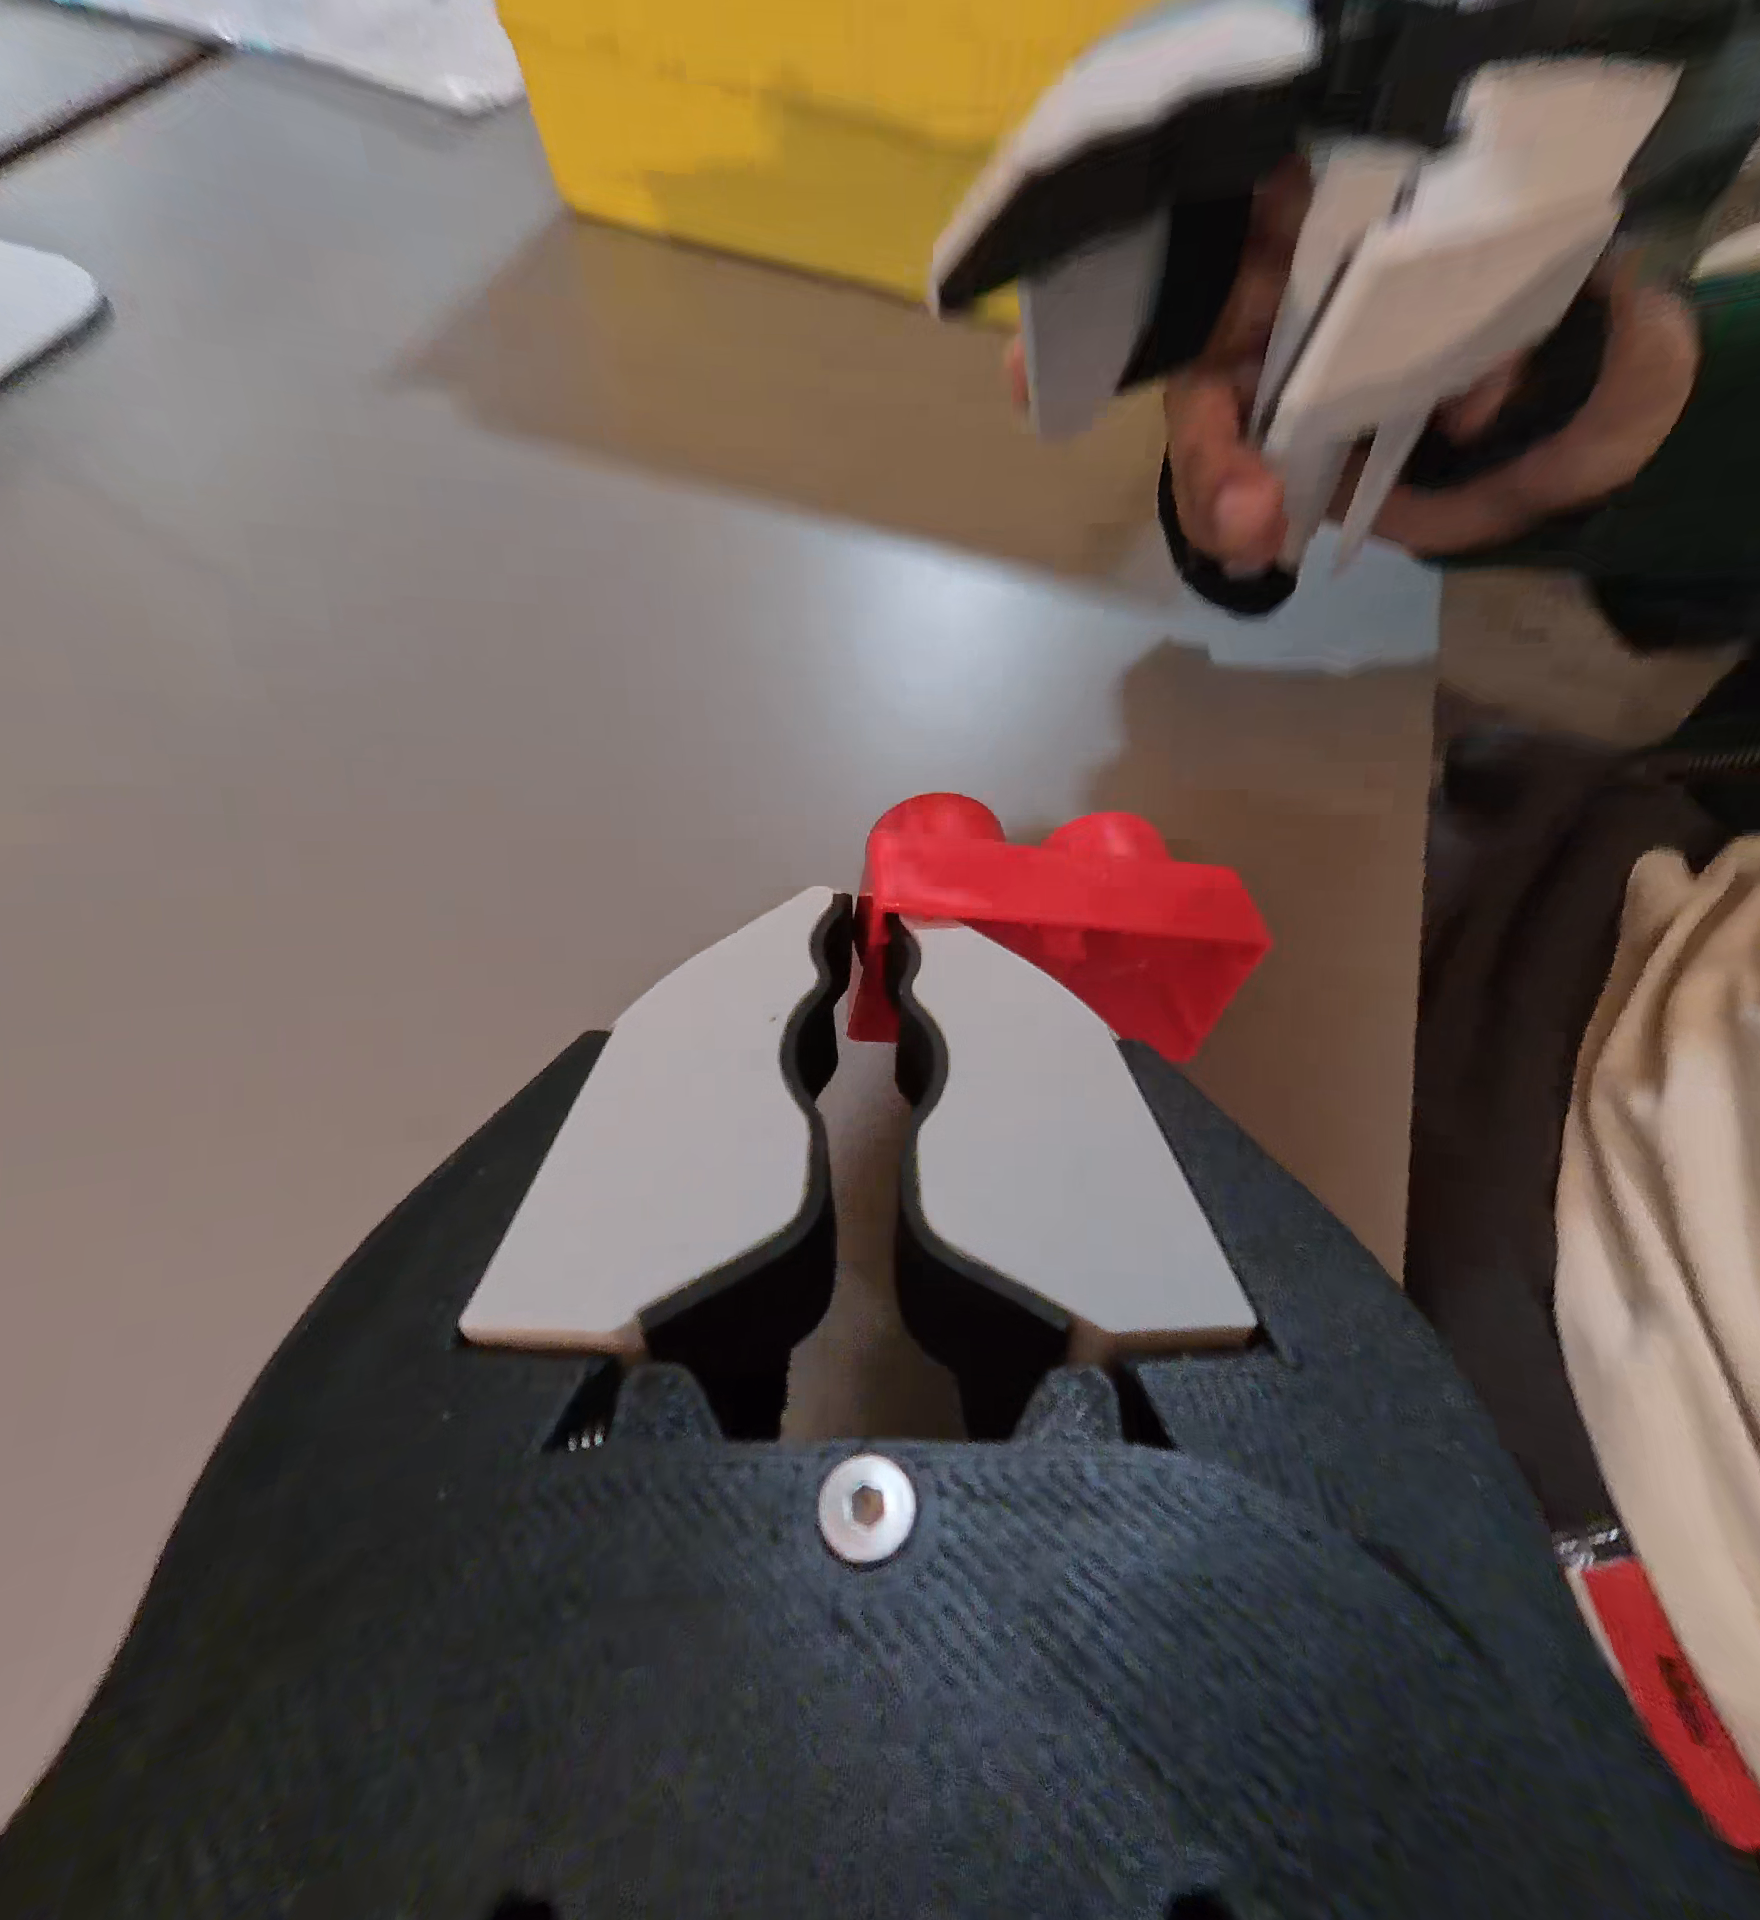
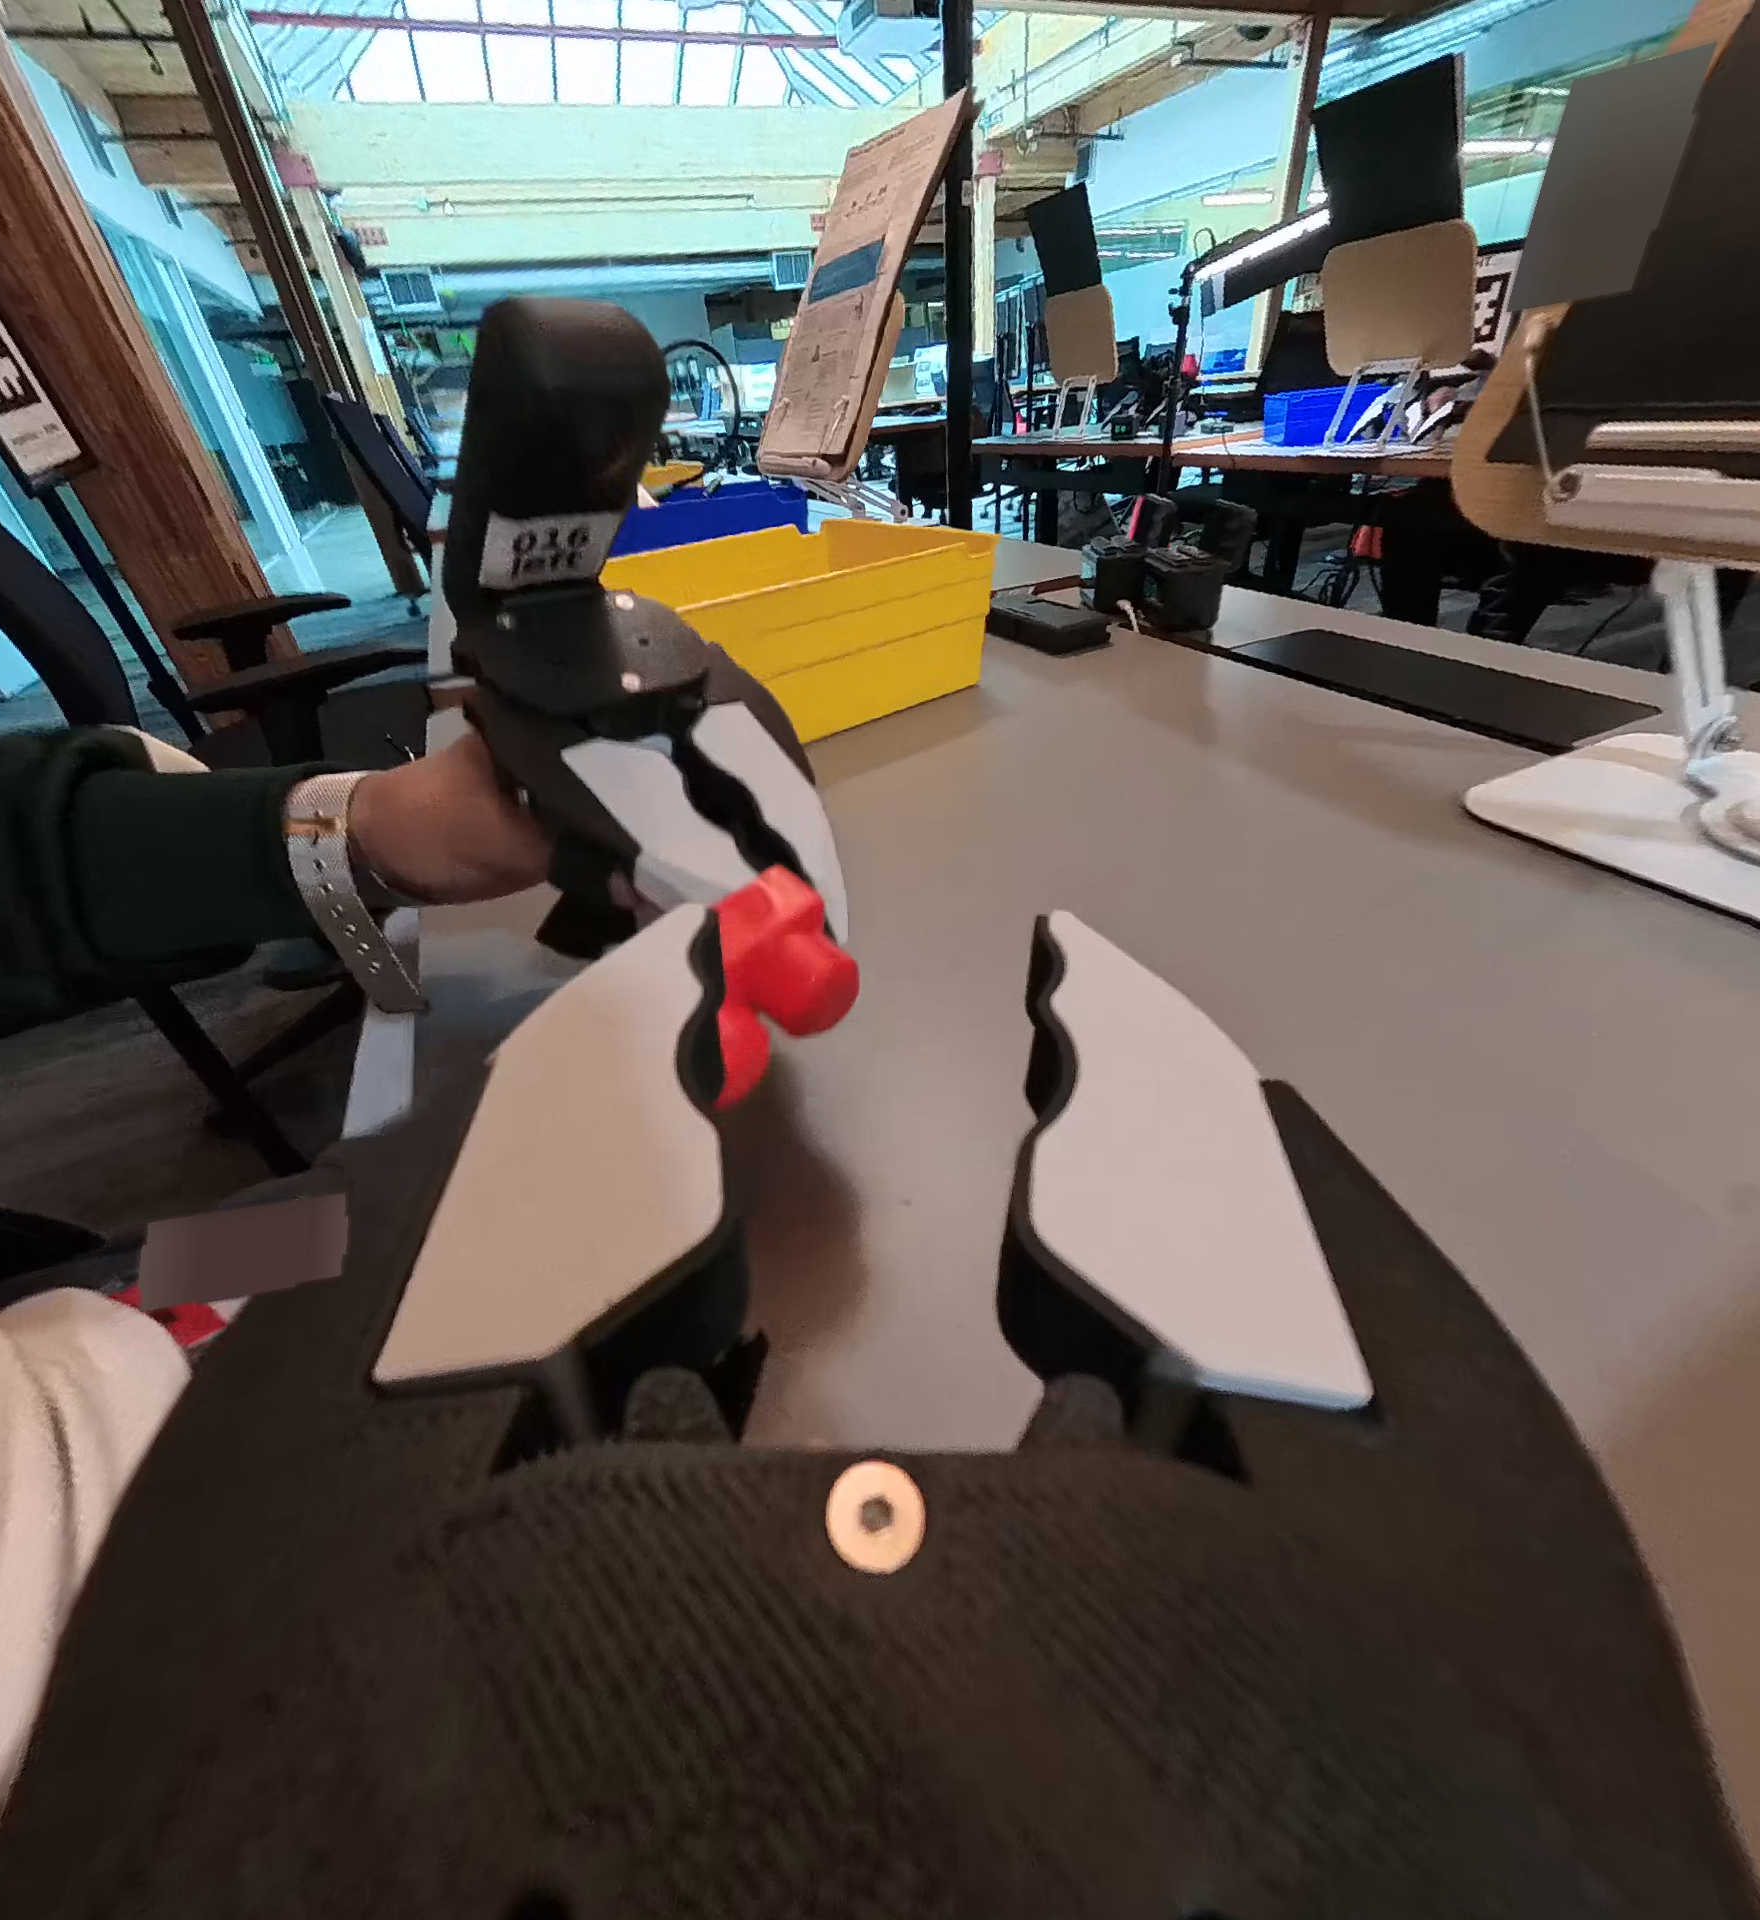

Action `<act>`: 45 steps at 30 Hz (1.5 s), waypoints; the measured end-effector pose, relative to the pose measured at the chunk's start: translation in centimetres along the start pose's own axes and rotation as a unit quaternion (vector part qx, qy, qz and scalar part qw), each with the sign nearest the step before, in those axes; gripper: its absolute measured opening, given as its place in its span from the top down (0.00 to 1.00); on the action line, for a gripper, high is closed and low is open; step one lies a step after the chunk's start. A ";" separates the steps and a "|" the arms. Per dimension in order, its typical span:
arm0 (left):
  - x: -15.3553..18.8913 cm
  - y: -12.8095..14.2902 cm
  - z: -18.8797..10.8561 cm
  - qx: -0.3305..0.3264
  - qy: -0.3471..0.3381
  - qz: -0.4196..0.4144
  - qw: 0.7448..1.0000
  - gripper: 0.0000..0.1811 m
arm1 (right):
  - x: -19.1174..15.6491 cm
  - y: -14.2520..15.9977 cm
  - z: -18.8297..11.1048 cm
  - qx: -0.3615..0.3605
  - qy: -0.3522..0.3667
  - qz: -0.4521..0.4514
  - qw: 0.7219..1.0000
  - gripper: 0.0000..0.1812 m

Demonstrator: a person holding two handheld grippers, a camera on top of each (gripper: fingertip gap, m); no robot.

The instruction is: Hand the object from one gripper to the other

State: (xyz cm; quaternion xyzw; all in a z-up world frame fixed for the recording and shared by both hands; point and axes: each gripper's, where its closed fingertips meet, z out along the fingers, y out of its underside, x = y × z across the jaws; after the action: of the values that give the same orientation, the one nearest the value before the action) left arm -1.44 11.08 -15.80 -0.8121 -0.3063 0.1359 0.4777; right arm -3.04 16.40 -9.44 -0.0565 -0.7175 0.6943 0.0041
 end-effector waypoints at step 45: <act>1.3 -5.9 -2.8 0.251 0.141 -0.146 0.947 0.65 | -2.0 -0.6 0.2 -0.012 0.004 -0.137 0.990 0.84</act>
State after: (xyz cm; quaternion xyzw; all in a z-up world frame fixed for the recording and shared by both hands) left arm -1.17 12.07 -9.23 -0.6235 -0.3067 0.0213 0.7188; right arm -1.15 16.02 -8.74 0.0396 -0.7266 0.6785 0.1013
